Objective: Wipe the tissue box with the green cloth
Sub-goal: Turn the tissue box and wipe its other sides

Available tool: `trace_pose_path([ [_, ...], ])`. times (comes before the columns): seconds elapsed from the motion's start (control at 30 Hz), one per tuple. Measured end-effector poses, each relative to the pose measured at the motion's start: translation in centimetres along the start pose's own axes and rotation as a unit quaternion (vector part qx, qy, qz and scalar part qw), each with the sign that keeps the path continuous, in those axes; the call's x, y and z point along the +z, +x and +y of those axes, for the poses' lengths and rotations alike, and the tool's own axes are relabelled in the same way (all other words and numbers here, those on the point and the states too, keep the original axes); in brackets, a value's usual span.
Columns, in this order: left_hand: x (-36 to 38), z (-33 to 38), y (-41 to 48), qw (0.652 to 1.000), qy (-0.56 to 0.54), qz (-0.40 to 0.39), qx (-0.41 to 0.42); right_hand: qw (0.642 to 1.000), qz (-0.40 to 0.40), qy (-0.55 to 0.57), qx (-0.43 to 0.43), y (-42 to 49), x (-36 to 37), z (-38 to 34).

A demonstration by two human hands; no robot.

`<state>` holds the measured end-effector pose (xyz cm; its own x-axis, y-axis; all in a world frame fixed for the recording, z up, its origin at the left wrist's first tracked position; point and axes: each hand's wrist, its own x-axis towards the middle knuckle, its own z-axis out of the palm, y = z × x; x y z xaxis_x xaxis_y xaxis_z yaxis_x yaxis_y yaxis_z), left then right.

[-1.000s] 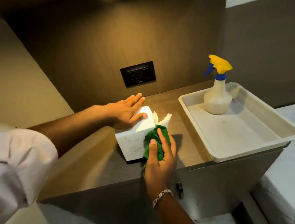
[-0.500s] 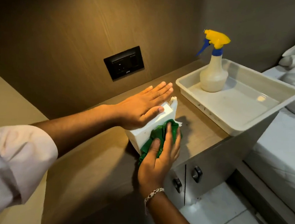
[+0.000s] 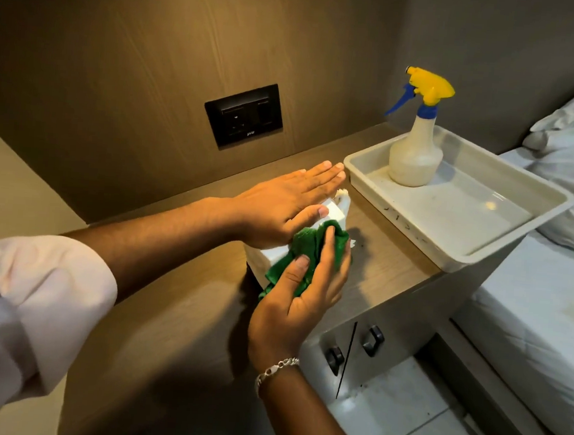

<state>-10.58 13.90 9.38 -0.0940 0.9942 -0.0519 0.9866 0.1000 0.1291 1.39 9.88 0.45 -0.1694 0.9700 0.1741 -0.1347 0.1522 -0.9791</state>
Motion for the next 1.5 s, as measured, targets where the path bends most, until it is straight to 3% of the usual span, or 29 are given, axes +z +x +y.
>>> trace_pose_path([
  [0.17,0.1,0.1,0.0,1.0,0.004,-0.004,-0.005,0.999,0.048,-0.011,0.011,1.0,0.5,0.7],
  [0.37,-0.3,0.5,0.0,1.0,-0.002,-0.013,-0.013,0.999,0.022,0.01,0.035,-0.8,0.7,-0.3],
  [0.57,-0.4,0.6,-0.1,1.0,-0.009,-0.01,-0.018,0.993,0.101,-0.01,0.062,2.9,1.2,-1.1],
  [0.7,-0.2,0.6,-0.1,1.0,-0.005,-0.006,-0.018,0.994,0.077,-0.029,0.077,3.6,-0.2,0.3],
  [0.83,-0.4,0.8,-0.1,1.0,-0.009,-0.004,-0.025,0.989,-0.024,-0.039,0.143,-0.4,-1.4,-0.4],
  [0.93,-0.4,1.0,-0.3,0.999,-0.008,-0.003,-0.039,0.969,-0.18,-0.007,0.17,-3.8,-3.9,-2.0],
  [1.07,-0.5,1.2,-0.8,0.996,0.016,0.011,-0.083,0.884,-0.386,0.074,0.254,-1.7,-9.1,-3.4],
  [1.17,-0.3,1.3,-1.2,0.989,0.037,0.022,-0.139,0.851,-0.435,0.087,0.28,4.9,-12.3,-4.7],
  [1.27,0.3,1.6,-1.6,0.975,0.023,0.043,-0.217,0.862,-0.435,0.096,0.242,13.8,-14.0,-5.7],
  [1.4,1.3,3.7,-1.6,0.94,0.033,0.095,-0.325,0.889,-0.451,-0.027,0.077,26.4,-13.8,-5.8],
  [1.5,2.0,5.4,-0.9,0.906,0.038,0.109,-0.407,0.838,-0.494,-0.214,-0.091,32.9,-12.1,-3.0],
])
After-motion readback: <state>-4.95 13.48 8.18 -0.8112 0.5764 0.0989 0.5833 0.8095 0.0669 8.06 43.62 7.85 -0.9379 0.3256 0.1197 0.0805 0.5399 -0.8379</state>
